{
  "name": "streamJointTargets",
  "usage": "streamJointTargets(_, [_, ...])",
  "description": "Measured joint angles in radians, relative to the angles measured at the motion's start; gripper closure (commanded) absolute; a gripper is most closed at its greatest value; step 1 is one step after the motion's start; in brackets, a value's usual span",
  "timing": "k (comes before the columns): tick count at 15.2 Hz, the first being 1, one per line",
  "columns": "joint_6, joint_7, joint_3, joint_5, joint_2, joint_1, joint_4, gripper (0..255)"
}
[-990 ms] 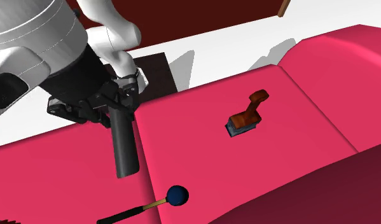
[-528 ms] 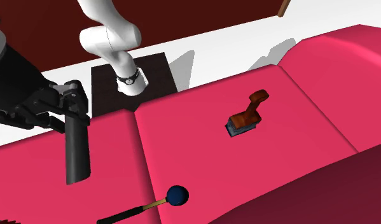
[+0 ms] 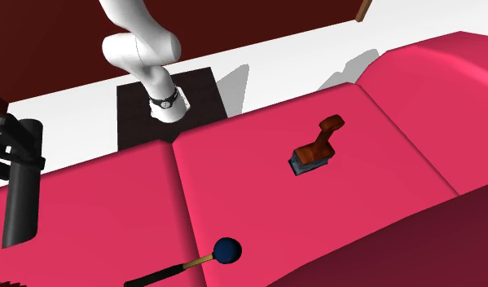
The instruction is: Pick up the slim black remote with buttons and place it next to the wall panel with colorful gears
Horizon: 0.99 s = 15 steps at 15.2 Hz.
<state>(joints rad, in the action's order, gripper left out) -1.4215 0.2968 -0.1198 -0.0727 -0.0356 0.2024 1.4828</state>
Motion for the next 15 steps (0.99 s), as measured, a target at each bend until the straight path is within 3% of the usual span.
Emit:
streamJointTargets(6, [0.029, 0.145, -0.074, -0.008, 0.076, 0.074, -0.092, 255])
streamJointTargets(15, [0.118, 0.368, -0.173, -0.061, 0.275, 0.223, -0.357, 255])
